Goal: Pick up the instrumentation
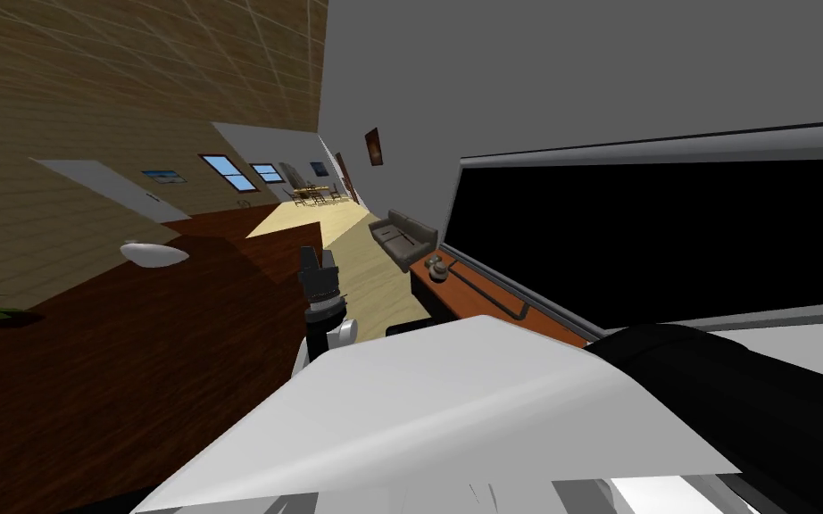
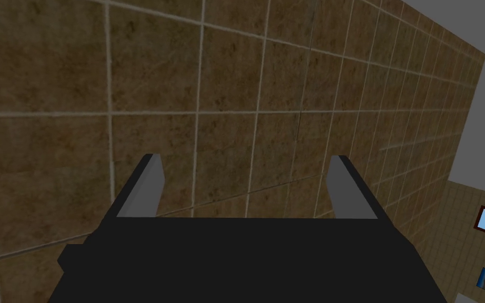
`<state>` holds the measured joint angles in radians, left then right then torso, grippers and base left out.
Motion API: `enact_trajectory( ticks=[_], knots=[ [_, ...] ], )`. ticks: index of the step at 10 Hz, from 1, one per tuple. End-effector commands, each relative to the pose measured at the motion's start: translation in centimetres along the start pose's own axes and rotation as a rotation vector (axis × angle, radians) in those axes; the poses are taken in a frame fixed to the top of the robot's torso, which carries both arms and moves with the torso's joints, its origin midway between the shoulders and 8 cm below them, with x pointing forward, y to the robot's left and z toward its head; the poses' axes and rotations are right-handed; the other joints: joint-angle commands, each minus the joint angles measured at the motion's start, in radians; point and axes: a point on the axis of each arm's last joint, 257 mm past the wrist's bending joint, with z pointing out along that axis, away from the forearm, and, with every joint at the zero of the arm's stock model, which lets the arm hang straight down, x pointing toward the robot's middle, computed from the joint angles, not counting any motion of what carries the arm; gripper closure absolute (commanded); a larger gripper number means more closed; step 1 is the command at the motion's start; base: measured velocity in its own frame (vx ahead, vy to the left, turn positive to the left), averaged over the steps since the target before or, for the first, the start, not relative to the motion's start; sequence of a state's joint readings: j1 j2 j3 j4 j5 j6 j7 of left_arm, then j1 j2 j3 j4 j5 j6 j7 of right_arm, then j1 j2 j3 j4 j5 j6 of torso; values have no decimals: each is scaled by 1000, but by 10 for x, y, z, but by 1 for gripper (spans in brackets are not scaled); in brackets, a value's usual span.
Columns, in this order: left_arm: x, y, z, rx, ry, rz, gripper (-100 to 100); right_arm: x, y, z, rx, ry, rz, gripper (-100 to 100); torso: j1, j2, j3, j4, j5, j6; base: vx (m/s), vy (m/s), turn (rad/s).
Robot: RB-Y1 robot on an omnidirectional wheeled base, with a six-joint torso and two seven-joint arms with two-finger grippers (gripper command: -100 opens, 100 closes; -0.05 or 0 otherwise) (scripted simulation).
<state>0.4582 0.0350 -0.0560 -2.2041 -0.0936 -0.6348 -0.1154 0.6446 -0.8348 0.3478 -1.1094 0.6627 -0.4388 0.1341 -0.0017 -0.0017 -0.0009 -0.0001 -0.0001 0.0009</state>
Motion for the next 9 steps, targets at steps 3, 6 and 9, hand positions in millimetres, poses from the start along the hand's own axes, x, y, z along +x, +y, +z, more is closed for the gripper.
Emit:
enact_trajectory(
  ticks=[3,6,9],
  knots=[
    [0,0,0,0,0,0,0,77,-61,-43,109,205,-114,-100,-2,-1,0,0,0,1,43,-50,376],
    [0,0,0,0,0,0,0,96,-70,-53,125,257,-142,-100,1,2,1,0,0,2,10,-17,88],
    [0,0,0,0,0,0,0,145,-81,-75,144,376,-192,-100,0,1,1,0,0,1,14,-36,278]
  ],
)
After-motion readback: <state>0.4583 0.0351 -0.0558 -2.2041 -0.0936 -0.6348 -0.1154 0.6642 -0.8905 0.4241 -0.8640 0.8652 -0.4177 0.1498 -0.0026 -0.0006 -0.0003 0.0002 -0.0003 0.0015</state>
